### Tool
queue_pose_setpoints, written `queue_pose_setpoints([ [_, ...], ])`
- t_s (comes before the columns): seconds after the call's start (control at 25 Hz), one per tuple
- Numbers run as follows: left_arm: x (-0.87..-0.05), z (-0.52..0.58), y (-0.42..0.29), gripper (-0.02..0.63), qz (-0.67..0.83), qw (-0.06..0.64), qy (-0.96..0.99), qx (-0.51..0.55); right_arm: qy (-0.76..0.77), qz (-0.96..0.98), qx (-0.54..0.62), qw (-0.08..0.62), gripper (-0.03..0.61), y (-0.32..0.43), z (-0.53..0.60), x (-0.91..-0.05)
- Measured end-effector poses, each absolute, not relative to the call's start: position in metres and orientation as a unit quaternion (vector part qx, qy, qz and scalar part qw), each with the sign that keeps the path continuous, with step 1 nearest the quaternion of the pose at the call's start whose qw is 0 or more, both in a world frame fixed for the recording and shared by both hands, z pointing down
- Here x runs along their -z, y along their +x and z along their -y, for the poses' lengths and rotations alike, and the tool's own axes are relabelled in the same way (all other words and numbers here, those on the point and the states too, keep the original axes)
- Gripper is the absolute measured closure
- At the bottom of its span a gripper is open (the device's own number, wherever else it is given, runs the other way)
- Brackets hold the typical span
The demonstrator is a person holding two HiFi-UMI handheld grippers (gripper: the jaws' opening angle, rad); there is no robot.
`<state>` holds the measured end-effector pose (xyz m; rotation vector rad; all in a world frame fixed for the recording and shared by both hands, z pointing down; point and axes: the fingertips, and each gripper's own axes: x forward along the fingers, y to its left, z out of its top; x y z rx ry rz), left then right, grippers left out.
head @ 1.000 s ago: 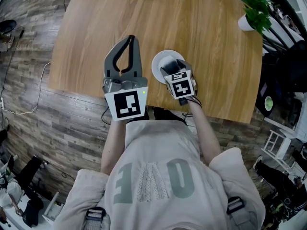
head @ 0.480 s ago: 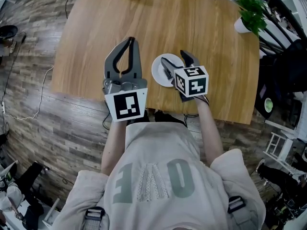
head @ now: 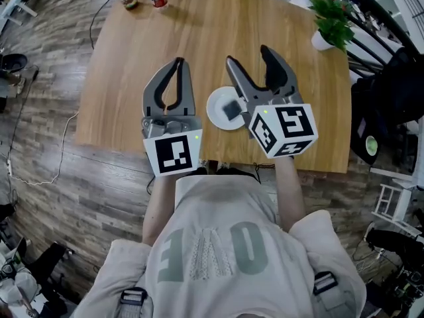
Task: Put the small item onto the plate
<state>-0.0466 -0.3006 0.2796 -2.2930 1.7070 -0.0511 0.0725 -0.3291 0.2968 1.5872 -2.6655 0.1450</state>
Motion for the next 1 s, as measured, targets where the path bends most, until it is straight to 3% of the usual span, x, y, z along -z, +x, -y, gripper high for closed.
queue_pose_setpoints([
  [0.08, -0.271, 0.3, -0.045, 0.604, -0.588, 0.15, -0.795, 0.013, 0.529, 0.848, -0.032, -0.017, 0.306, 0.08, 0.323, -0.274],
  [0.16, -0.262, 0.299, -0.044, 0.604, -0.586, 0.156, -0.795, 0.006, 0.557, 0.83, -0.015, -0.038, 0.467, 0.092, 0.317, -0.258],
  [0.24, -0.254, 0.297, -0.044, 0.604, -0.584, 0.163, -0.795, -0.001, 0.576, 0.816, -0.003, -0.053, 0.543, 0.103, 0.31, -0.249],
  [0.44, -0.237, 0.293, -0.043, 0.604, -0.581, 0.167, -0.797, -0.018, 0.612, 0.787, 0.005, -0.071, 0.558, 0.126, 0.288, -0.247],
  [1.0, -0.233, 0.292, -0.026, 0.604, -0.561, 0.175, -0.809, -0.027, 0.647, 0.761, -0.015, -0.026, 0.561, 0.148, 0.274, -0.274],
])
